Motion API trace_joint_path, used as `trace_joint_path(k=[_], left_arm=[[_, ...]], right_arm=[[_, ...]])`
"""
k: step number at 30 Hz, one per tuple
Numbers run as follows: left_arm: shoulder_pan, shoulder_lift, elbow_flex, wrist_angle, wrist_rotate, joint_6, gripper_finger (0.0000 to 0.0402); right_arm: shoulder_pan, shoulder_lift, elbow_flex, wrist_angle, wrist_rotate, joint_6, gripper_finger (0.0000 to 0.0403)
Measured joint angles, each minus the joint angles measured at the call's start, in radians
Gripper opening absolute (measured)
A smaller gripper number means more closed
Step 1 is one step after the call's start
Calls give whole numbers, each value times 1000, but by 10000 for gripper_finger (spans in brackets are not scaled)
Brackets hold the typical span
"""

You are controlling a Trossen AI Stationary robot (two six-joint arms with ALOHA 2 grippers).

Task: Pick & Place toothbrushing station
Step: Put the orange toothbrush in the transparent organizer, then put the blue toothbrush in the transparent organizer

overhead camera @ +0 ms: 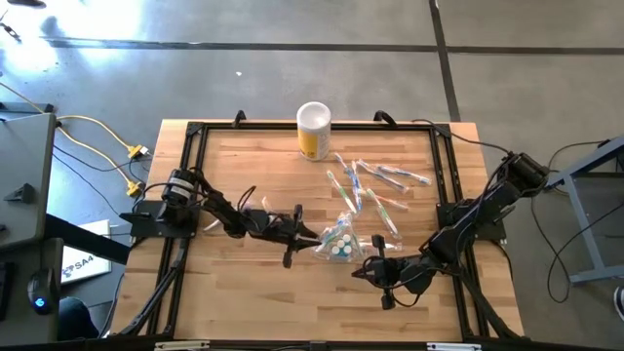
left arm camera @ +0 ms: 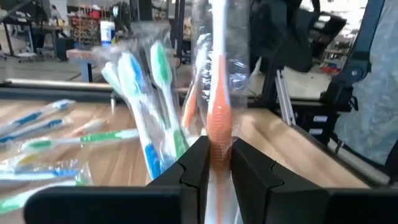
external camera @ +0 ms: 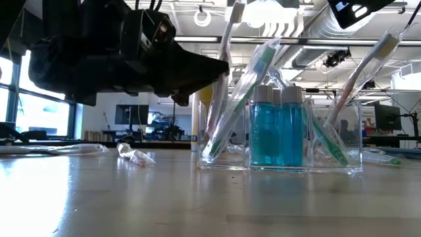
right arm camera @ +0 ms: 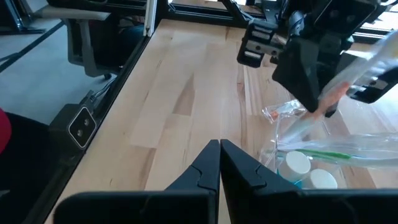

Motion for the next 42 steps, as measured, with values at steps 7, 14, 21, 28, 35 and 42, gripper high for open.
trace_joint_path(k=[7, 14, 21, 28, 35, 42], left_arm=[[0, 0, 0, -68, -30, -3, 95], [0, 0, 0, -104, -231, -55, 160], [-1, -1, 0, -53, -232, -2, 195], [0, -8, -1, -42, -139, 1, 203], [-5, -55, -14, -40, -103, 30, 203], [-8, -173, -76, -45, -109, 116, 203]], right_arm=[[0, 0, 0, 0, 0, -3, 3], [0, 0, 0, 0, 0, -11, 3], [0, 0, 0, -1, 0, -13, 3], [27, 0, 0, 36, 32, -105, 3], [86, -8, 0, 52, 170, -167, 3], [110, -8, 0, 52, 242, -168, 3]])
